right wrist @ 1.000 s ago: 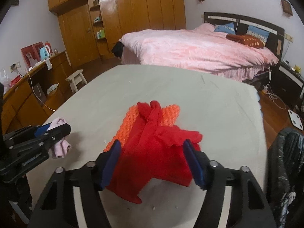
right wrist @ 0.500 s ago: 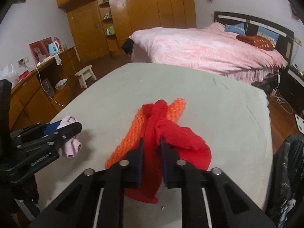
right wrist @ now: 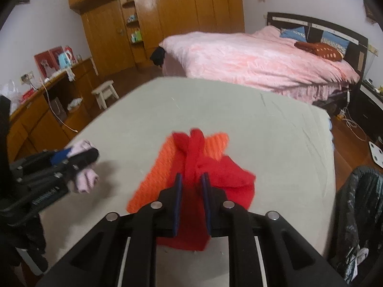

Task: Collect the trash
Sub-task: 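Lift the pink glove and red glove and carry them toward the bin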

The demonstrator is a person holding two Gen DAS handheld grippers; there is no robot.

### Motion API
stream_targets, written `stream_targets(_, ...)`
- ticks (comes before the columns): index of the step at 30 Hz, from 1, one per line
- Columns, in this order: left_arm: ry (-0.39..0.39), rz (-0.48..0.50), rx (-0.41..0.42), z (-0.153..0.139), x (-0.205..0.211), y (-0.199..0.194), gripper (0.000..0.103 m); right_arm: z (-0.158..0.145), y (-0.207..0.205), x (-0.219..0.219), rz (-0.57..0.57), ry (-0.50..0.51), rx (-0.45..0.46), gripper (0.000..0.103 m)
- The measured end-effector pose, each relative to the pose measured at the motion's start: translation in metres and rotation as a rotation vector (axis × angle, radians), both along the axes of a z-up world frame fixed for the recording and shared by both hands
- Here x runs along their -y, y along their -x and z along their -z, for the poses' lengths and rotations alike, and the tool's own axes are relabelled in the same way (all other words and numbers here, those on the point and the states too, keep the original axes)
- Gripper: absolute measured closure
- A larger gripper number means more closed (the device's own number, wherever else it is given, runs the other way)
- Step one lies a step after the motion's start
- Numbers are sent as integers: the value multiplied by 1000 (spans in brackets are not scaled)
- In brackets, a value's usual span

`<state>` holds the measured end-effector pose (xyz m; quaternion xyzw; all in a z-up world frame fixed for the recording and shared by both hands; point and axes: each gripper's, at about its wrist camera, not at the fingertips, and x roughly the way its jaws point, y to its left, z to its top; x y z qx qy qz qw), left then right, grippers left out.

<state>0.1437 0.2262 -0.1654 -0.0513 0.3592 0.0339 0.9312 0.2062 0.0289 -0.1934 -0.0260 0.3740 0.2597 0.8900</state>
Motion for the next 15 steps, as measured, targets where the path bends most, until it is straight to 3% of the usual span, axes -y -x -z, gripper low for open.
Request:
stream_targets(7, -2, 17, -4, -1, 4, -6, 74, 5, -4, -5, -12, 12, -6, 83)
stream_targets(10, -1, 21, 1, -3, 5, -8, 74, 5, -3, -7, -25, 13, -16, 92)
stream_targets(15, -3, 25, 14, -8, 9, -8, 74, -7, 1, -2, -27, -16, 0, 96)
